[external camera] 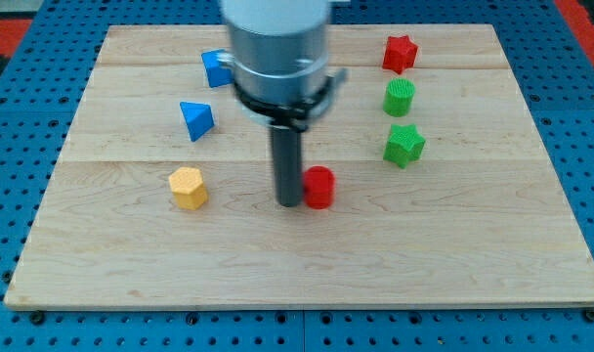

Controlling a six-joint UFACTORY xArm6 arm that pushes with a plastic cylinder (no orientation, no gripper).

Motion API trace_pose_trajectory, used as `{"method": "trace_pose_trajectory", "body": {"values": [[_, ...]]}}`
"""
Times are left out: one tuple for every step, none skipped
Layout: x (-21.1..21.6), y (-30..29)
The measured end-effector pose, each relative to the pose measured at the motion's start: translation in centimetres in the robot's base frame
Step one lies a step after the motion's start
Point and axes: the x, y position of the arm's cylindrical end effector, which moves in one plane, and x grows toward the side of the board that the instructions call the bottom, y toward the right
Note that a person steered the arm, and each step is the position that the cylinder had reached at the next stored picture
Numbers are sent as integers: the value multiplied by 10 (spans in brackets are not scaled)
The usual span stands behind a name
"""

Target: Place the red circle below the green star

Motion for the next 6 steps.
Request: {"method": "trace_pose_trajectory", "body": {"values": [[7,60],[9,62],[-1,12],[-34,19],[-34,52],[-11,74]]}}
